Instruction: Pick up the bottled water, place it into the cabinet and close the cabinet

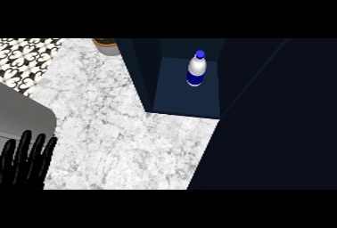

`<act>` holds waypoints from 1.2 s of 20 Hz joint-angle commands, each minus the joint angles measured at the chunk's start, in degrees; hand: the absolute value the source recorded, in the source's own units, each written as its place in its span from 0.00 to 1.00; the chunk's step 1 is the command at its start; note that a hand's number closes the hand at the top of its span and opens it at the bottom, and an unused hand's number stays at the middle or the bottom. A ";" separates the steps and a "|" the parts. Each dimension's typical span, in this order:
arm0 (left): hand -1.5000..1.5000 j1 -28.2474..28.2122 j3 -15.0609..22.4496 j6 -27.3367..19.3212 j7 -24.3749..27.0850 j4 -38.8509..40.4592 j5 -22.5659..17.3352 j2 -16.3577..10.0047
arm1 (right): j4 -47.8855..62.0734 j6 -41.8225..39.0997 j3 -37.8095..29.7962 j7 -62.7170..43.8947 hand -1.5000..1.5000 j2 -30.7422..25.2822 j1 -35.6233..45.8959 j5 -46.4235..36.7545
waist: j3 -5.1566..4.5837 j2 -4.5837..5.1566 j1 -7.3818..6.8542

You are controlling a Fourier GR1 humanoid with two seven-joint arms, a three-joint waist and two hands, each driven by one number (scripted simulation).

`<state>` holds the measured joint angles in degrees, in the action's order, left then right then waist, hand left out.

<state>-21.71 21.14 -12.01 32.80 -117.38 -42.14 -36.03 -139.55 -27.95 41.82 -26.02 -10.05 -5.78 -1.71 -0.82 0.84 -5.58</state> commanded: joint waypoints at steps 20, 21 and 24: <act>0.00 -1.98 -2.83 4.33 1.38 0.34 -1.39 -2.08 | 12.55 14.51 -10.90 -0.62 1.00 9.67 -2.29 20.21 | 0.19 1.44 -1.21; 0.00 -1.50 -3.18 4.64 0.67 0.27 -2.29 -2.30 | 12.57 15.81 -10.43 -0.03 1.00 9.68 -2.89 20.61 | 0.19 1.51 -0.36; 0.00 -1.38 -3.55 4.88 1.00 0.73 -2.38 -2.14 | 14.46 17.75 -12.40 1.71 1.00 9.71 -1.56 21.17 | 0.25 1.60 -0.32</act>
<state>-23.14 18.32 -7.60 33.56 -117.08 -43.97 -38.19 -132.23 -21.51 34.05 -25.60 -6.46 -10.33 22.14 -0.98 1.64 -6.51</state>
